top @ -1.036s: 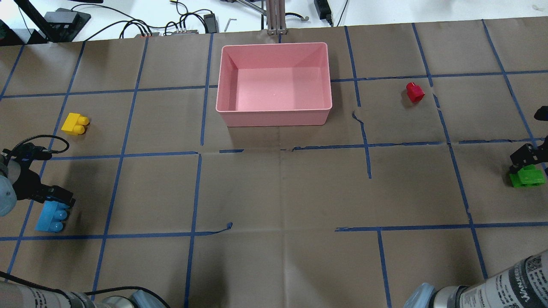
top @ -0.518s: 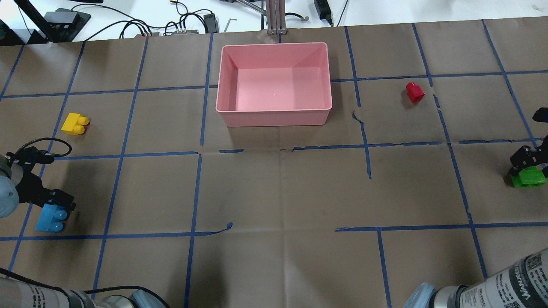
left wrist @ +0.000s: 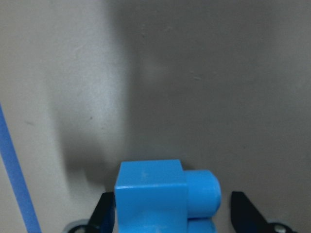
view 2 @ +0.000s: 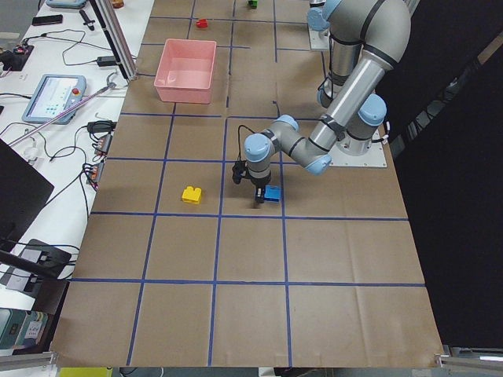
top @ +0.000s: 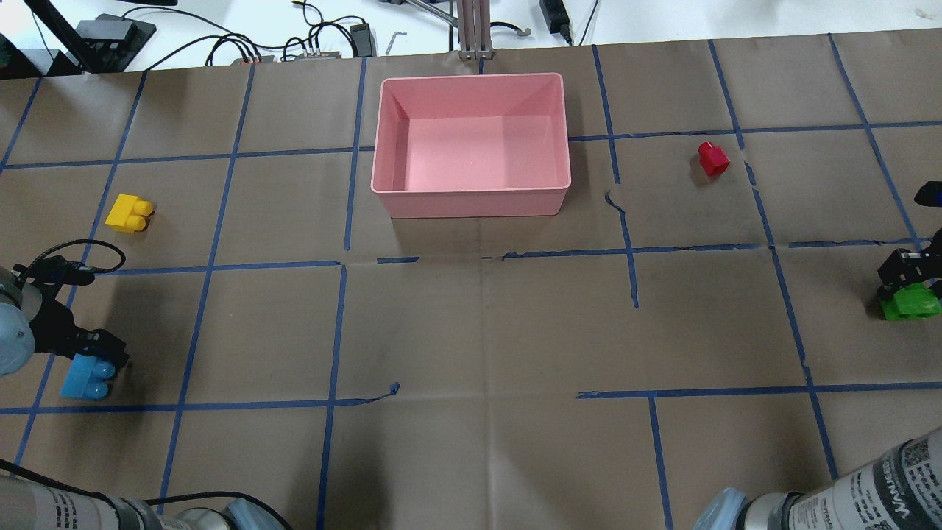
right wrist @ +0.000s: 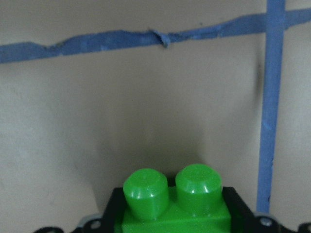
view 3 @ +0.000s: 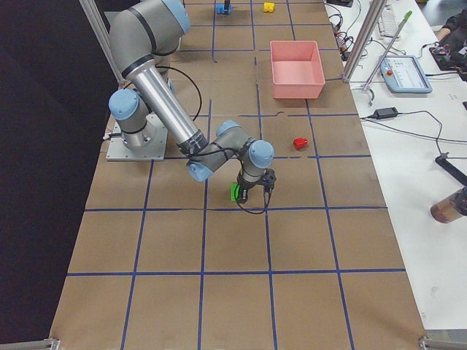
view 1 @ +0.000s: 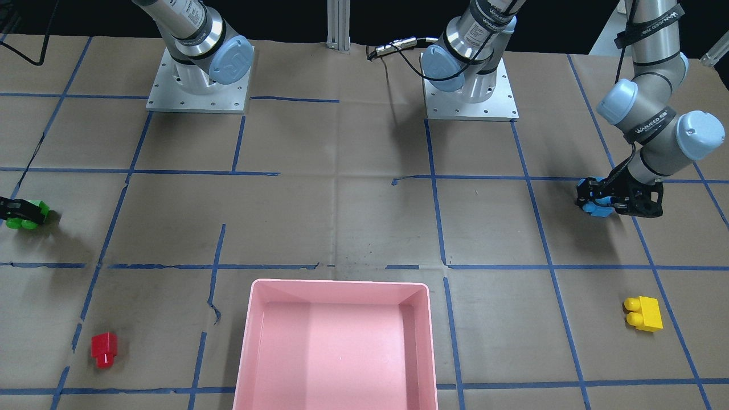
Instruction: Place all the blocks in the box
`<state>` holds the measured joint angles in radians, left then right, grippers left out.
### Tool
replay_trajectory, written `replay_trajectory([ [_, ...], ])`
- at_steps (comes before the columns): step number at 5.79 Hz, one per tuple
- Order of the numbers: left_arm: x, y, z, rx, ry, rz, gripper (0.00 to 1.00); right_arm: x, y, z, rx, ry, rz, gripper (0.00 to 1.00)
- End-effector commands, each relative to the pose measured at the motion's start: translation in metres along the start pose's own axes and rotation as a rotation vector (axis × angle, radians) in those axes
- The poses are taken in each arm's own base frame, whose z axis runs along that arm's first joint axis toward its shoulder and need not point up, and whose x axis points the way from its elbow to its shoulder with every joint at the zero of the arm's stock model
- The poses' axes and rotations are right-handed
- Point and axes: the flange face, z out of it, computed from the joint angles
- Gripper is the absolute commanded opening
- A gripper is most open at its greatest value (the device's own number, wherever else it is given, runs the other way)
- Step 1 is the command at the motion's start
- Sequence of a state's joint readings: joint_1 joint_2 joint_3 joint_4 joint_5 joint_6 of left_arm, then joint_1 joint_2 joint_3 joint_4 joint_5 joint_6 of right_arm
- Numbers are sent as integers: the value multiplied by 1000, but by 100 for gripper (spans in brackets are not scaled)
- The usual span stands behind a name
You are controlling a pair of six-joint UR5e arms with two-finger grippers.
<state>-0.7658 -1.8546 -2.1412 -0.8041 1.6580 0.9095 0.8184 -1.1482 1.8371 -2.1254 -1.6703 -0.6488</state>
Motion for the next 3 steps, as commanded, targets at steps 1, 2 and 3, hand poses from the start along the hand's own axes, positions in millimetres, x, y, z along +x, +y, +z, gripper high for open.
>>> replay_trajectory([
  [1, 1, 1, -9, 5, -22, -51, 0, -18, -41, -60, 72, 62, -65, 45],
  [2, 8, -4, -29, 50, -34, -99, 0, -29, -60, -106, 98, 55, -92, 45],
  [3, 41, -15, -60, 137, 42, -168, 0, -45, -76, -155, 102, 59, -115, 45],
])
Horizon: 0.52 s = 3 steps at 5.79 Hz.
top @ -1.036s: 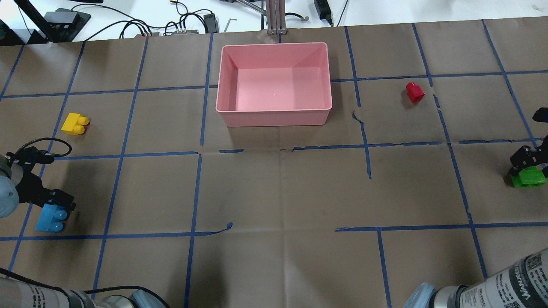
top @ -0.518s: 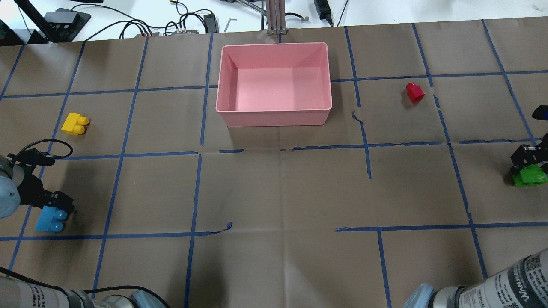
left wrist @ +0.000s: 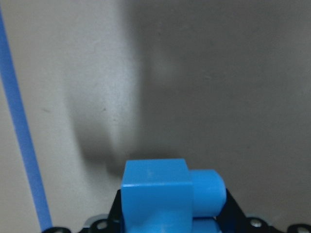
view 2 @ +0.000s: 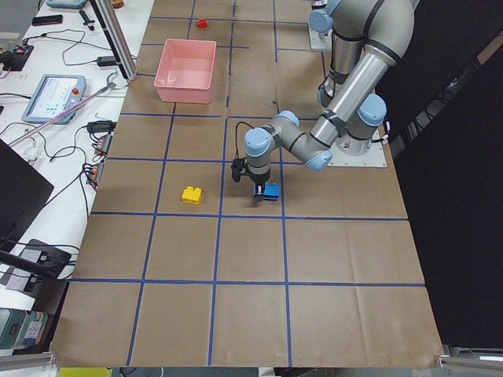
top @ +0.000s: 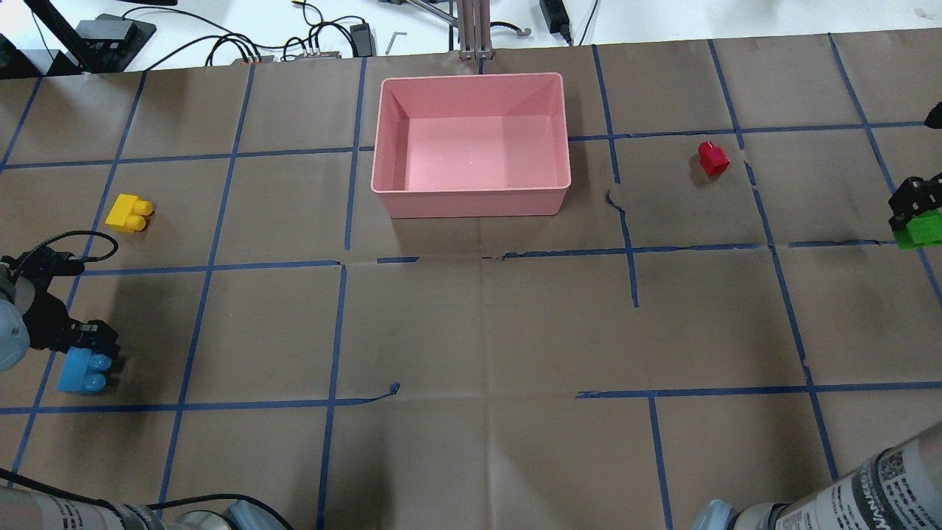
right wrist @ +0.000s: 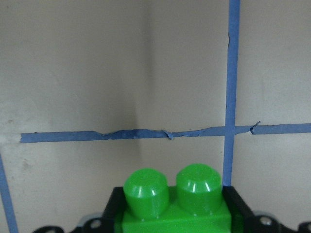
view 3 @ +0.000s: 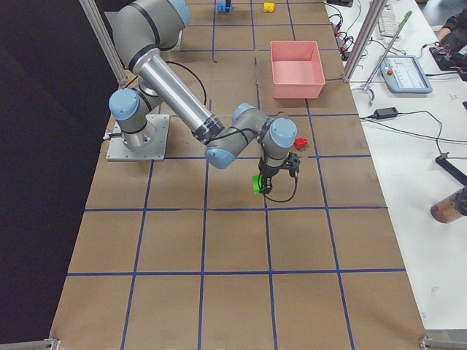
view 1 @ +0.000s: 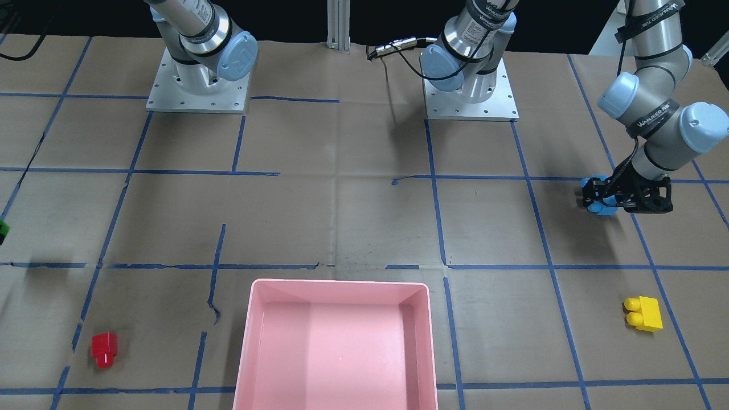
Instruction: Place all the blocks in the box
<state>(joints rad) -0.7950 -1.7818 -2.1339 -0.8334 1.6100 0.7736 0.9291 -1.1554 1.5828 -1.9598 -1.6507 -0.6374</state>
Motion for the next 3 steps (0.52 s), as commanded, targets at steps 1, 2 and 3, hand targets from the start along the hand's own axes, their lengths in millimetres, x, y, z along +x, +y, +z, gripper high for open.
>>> replay_trajectory([
  [1, 89, -33, -63, 116, 46, -94, 0, -33, -36, -90, -6, -7, -10, 45],
  [2, 159, -68, -94, 169, 89, -131, 0, -64, -48, -121, -17, -8, 9, 46],
  [3, 208, -107, -129, 201, 179, -251, 0, -105, -60, -134, -14, -1, 17, 47],
])
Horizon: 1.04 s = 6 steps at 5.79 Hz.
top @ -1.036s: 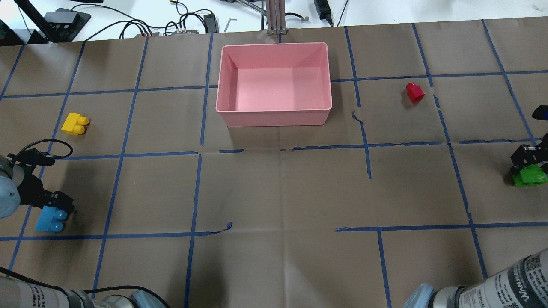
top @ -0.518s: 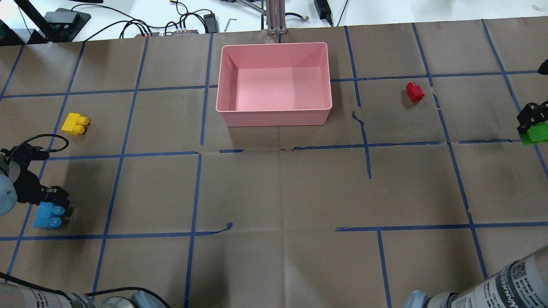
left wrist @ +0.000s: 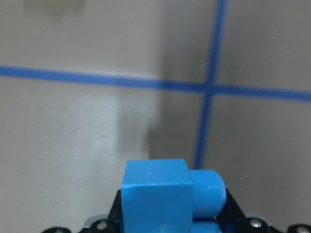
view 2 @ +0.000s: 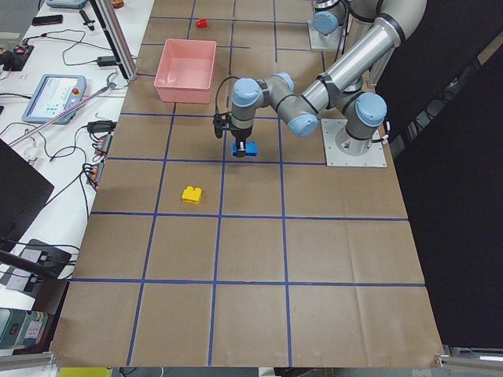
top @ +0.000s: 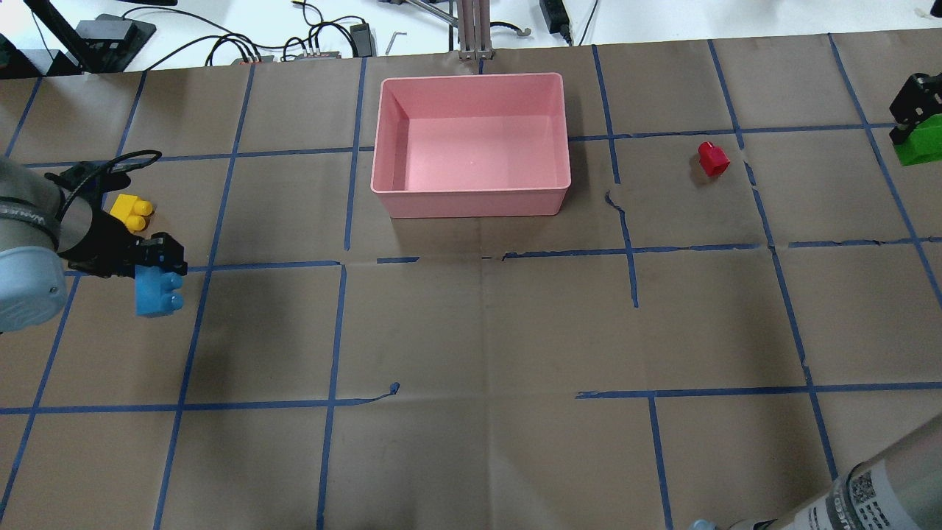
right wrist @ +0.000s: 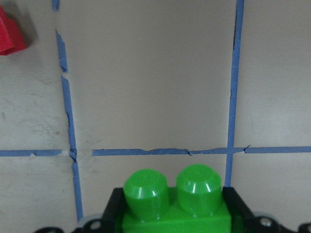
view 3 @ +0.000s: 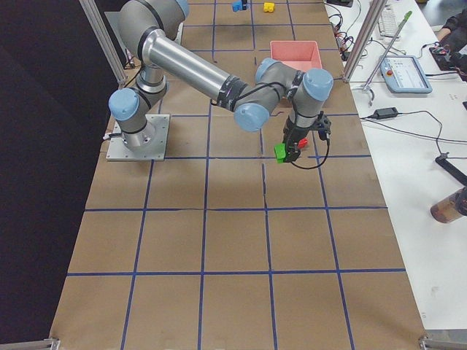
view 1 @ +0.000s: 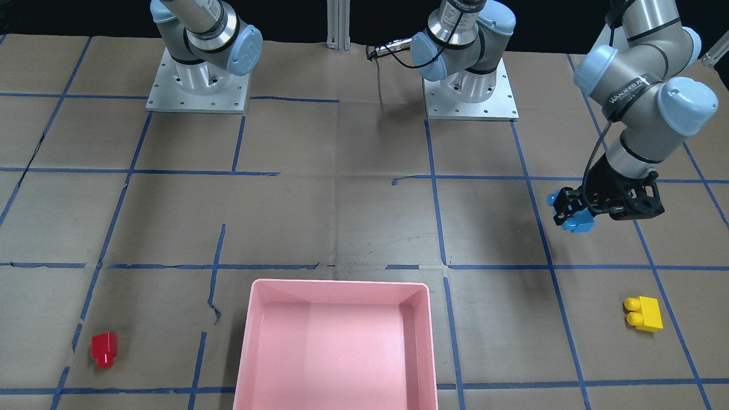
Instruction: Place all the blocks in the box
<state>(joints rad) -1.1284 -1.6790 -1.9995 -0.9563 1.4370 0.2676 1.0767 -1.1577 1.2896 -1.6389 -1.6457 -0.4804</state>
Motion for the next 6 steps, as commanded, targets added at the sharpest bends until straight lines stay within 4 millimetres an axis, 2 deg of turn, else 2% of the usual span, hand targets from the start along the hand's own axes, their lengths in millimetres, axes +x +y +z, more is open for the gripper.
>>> replay_trajectory([
  [1, 122, -65, -30, 33, 98, -122, 0, -88, -20, -22, 3, 16, 30, 47],
  [2, 195, -107, -21, 44, 121, -189, 0, -141, -22, -33, 20, 29, 49, 47],
  [3, 275, -138, -8, 56, 141, -238, 0, -185, -19, -42, 32, 29, 91, 47],
  [4, 328, -160, 5, 66, 163, -291, 0, -214, -17, -41, 24, 27, 112, 47],
  [5, 359, -174, 12, 76, 185, -346, 0, -216, -17, -42, 24, 26, 113, 47],
  [6, 369, -182, 21, 77, 188, -340, 22, -217, -17, -41, 23, 24, 112, 47],
])
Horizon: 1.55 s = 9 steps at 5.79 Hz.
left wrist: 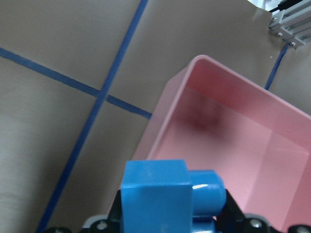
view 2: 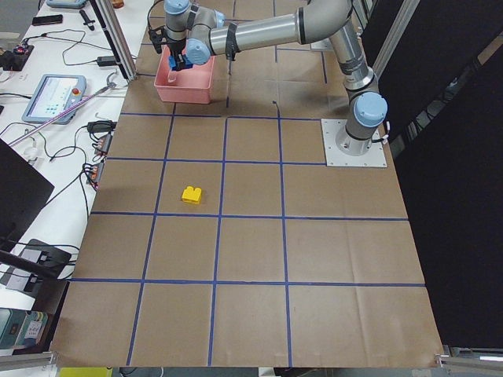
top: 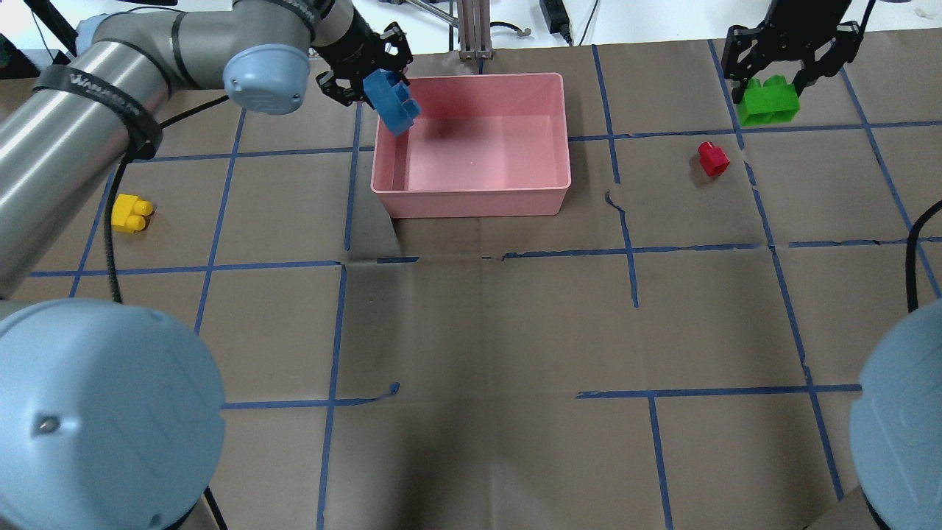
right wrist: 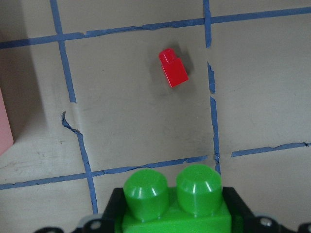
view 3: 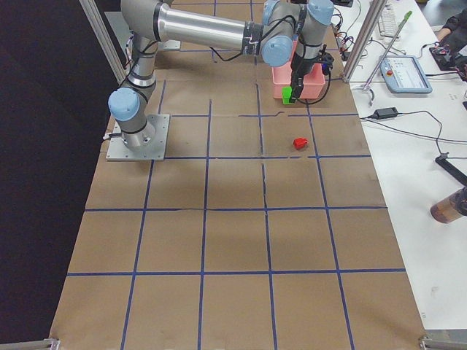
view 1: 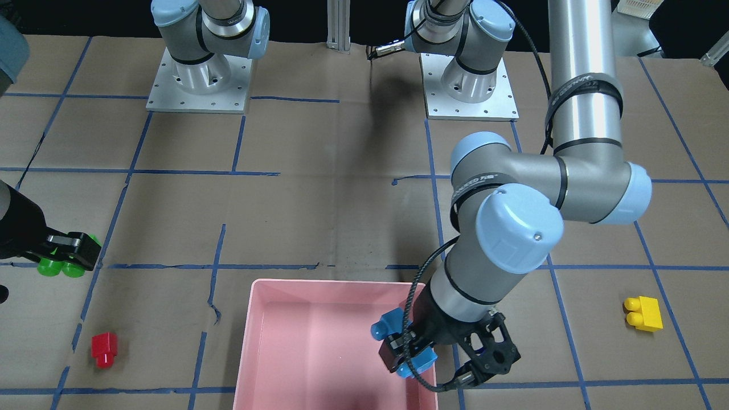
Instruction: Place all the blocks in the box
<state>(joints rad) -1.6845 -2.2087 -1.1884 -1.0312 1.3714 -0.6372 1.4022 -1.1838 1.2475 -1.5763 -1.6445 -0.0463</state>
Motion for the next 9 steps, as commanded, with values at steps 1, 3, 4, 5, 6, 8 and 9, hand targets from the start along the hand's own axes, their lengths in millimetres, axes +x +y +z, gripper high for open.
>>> replay_trajectory([
  [1, 18, -1, 17, -3, 11, -17, 64, -3, 1, 1, -4, -2, 2, 47],
  [3, 16, 6, 21, -18, 2, -56, 97, -5, 1, 2, -6, -3, -2, 47],
  [4, 10, 11, 17, -26, -3, -48, 99, -5, 1, 2, -6, -3, -2, 47],
  [5, -18, 6, 17, -38, -32, 27, 99, -6, 2, 1, -4, -3, -3, 47],
  [6, -68, -13, 1, -41, -52, 83, 99, -6, 2, 1, -4, -3, -3, 47],
  [8, -169, -43, -46, -45, -95, 259, 99, -56, 8, 1, 7, -3, 39, 47],
  [9, -223, -66, -65, -28, -194, 385, 99, -109, 15, 6, 14, -2, 78, 47],
])
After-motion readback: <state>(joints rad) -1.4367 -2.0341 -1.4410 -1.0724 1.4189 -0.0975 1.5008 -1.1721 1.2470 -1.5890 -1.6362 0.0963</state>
